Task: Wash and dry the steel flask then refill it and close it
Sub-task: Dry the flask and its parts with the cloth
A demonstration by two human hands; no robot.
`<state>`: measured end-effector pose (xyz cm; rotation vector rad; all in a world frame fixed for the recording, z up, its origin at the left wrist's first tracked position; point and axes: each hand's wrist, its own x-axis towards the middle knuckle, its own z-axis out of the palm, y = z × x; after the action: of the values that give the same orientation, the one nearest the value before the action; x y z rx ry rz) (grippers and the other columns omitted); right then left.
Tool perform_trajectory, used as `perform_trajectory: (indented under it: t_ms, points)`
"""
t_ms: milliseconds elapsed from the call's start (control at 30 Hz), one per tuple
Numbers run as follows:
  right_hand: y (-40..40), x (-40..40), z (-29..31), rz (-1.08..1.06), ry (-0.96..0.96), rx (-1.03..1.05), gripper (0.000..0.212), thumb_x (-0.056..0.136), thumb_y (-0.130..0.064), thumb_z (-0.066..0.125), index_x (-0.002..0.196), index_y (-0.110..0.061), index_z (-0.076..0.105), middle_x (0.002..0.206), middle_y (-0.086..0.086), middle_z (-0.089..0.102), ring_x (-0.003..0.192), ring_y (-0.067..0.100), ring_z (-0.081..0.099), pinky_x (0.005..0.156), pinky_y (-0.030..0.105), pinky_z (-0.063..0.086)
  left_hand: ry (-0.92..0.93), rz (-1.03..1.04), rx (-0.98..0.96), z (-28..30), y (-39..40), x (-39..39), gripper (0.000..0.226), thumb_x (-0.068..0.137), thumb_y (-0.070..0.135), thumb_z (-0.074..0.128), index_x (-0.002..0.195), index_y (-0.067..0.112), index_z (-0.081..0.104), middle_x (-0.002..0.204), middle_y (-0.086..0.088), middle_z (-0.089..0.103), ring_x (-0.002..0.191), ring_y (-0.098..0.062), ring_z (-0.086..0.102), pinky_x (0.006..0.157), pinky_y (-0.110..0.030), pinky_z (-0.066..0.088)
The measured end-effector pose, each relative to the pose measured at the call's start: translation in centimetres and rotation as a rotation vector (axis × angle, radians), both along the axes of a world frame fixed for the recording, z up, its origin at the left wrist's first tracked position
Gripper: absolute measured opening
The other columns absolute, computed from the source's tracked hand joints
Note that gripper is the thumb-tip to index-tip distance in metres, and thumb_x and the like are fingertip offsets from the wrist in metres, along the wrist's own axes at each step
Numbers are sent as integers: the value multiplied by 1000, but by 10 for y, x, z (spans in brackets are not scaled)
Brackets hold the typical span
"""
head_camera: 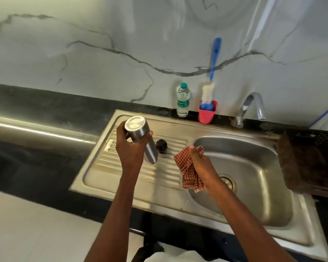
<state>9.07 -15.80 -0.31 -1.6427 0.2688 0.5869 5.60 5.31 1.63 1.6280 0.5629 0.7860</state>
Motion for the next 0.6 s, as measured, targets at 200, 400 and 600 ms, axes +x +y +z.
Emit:
perform_trajectory:
  t_ms: [200,400,600]
  points:
    - [44,-9,-3,157,49,37,46,91,-59,69,110,-17,75,94,6,80,92,28,77,91,49,61,28,49,59,-3,46,-17,82,70,23,97,140,21,54,131,8,65,118,-6,62,89,-11,52]
    - [69,-14,-4,116,173,176,41,88,-43,78,111,-8,75,94,15,79,77,26,76,73,43,64,-29,83,-347,-8,91,-27,77,76,24,94,137,20,48,127,-4,66,113,-19,71,92,-33,60]
    - [119,-10,-7,22,269,282,47,80,-34,87,118,-10,73,106,14,78,92,30,76,74,48,64,-31,-85,-815,-39,129,-45,67,90,21,80,147,10,47,137,-23,61,121,-39,68,93,-55,61]
